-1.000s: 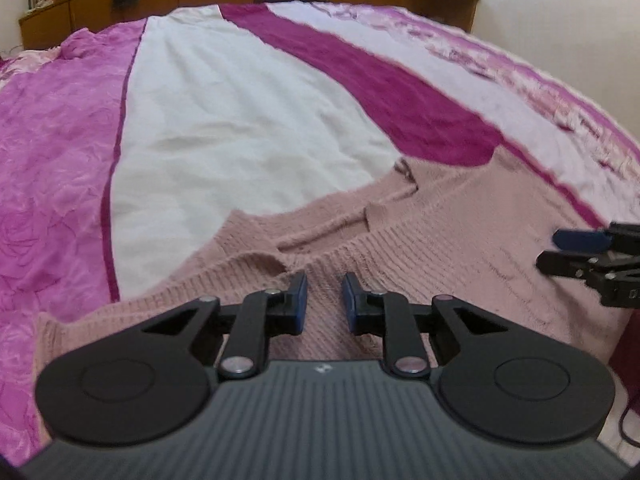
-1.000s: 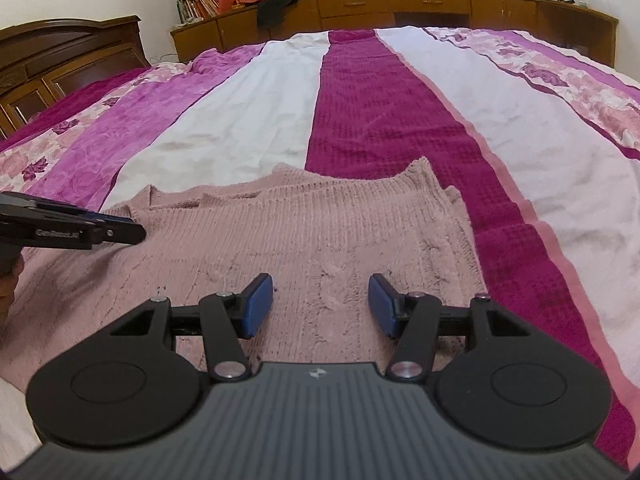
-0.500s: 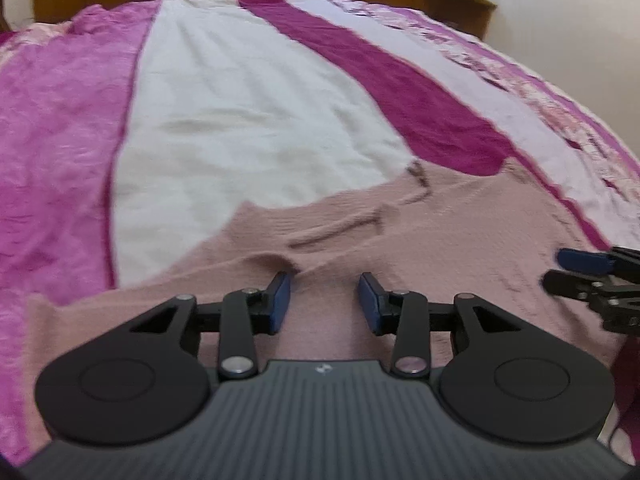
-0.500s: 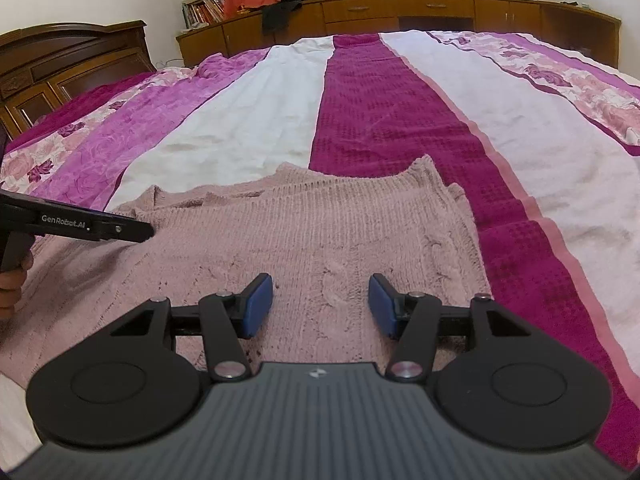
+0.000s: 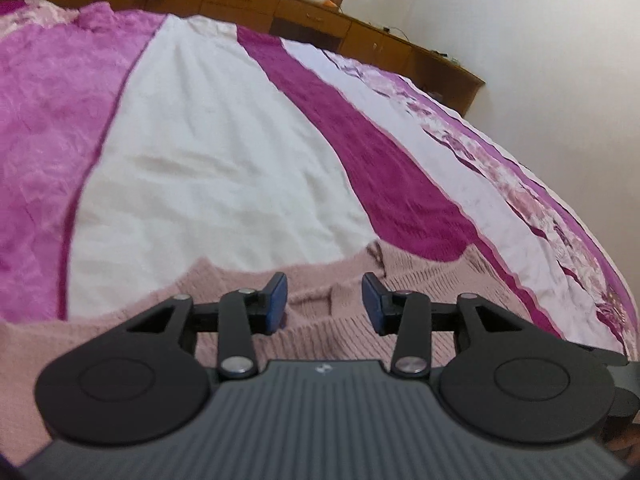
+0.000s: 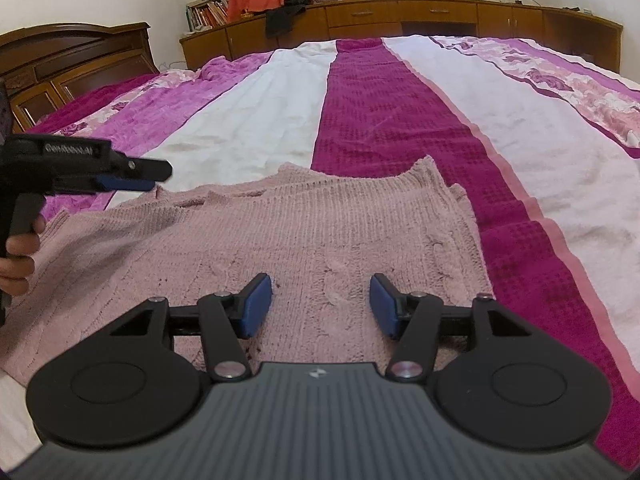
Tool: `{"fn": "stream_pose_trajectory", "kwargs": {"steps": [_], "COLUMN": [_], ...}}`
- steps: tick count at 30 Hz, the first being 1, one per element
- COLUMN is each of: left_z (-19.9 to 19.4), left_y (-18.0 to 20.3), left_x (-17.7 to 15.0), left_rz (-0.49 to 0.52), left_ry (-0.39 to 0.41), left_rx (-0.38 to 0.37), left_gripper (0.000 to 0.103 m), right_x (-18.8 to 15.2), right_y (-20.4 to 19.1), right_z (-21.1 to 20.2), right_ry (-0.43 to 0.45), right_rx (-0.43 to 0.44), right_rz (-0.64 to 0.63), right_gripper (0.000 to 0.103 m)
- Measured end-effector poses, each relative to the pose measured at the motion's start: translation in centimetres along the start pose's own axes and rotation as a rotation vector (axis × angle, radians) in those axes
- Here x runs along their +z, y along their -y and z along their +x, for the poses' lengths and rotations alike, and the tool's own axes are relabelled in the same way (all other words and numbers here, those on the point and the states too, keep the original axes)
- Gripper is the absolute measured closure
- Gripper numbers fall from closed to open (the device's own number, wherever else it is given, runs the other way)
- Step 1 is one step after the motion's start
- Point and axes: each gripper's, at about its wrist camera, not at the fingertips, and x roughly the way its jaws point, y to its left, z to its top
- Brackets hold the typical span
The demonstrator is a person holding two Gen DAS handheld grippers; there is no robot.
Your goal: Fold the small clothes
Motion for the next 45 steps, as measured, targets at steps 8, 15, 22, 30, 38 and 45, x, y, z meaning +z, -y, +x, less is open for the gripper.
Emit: {"fn": "stream_pose_trajectory", "kwargs": {"steps": [8,15,22,30,38,45], "left_z": [-0.3,2.8,3.1,-0.8,-7.6,-12.4], "left_y": [0.1,0.3,1.1,1.7,1.4,1.5], "left_x": [0.5,-1.3,-0.8,-0.4,-2.9,-6.1], "left_rz": [0.05,0.08,-0.002,0.111,0.136,0.089], "left_ry": [-0.044,-0.194,-0.078,-0.055,-0.039,-0.06], "left_rx": [0.041,-0.019,-0.076,0.092,0.217,0.278], "left_gripper": [0.054,0.054,0.054,0.054,0.054,0.054], "right_x": [-0.3,-0.5,-0.7,-0.5,-0.5,-2.0], "right_y": [0.0,0.1,0.3,0.4,1.4,2.5], "right_z": [-0.5,-0.4,-0.5,-1.3,-4.8,-7.4], "right_ry": [0.008,0.02,0.025,0.035,0.069,0.05], "right_rx": [0.011,0.017,0.023,0.026,0.006,-0.017], "right_rz": [0.016,0.022,0.025,0.044,0.065,0.095], "right_gripper": [0.04,0.04,0.04,0.04,0.04,0.04]}}
